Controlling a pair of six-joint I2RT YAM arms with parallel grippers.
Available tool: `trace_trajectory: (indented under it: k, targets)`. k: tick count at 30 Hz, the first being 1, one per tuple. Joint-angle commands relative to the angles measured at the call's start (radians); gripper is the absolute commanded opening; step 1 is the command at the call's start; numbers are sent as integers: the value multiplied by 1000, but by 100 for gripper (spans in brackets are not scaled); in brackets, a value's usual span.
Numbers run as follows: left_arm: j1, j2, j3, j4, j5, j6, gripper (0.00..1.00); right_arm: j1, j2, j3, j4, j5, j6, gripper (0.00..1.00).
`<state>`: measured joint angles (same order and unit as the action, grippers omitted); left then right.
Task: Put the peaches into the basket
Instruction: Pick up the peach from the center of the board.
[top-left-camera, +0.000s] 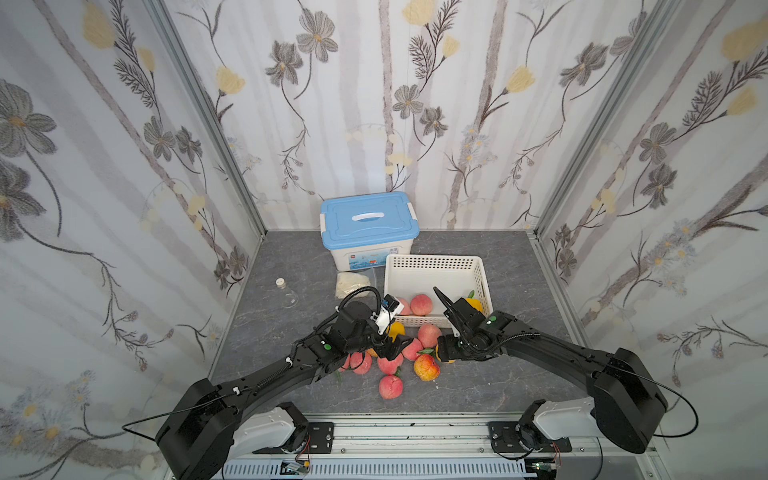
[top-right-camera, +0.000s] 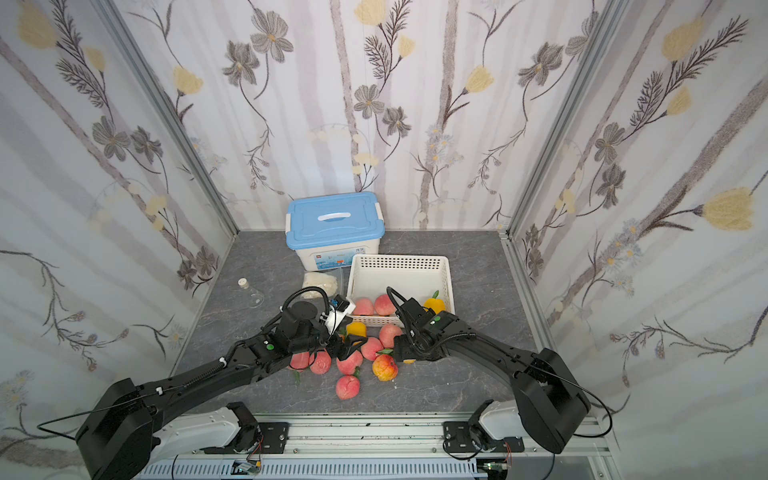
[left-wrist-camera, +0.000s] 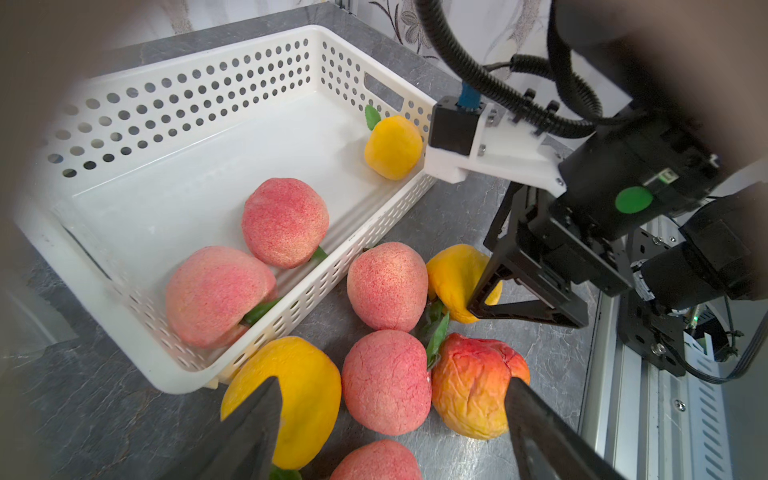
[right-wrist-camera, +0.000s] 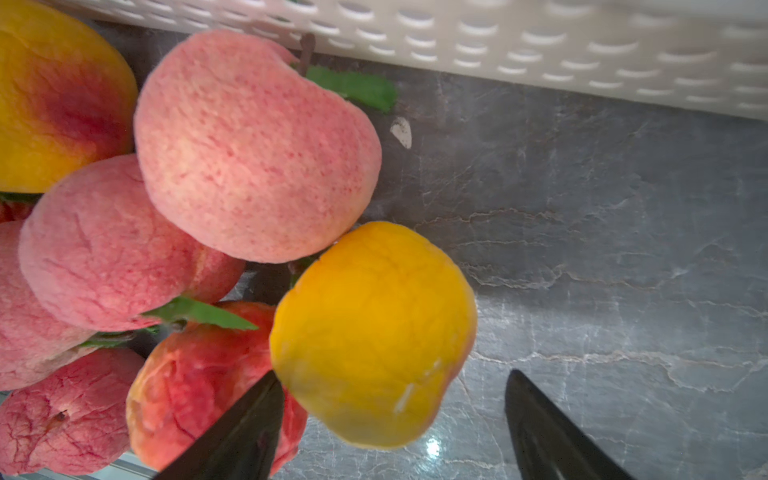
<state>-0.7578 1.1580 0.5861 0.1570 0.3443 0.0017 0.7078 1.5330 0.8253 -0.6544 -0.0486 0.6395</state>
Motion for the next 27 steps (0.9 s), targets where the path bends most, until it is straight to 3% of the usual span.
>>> trace_trajectory:
  k: [1, 12, 27]
  targets:
    - [0, -9, -6, 42, 21, 35, 86, 1, 12, 3, 55, 7, 19, 82]
    - [-6, -20, -11, 49, -1, 27, 86, 1, 3, 0, 38, 33, 24, 64]
    - [-12, -22, -13, 56, -5, 24, 87, 2, -197, 38, -134, 100, 12, 55]
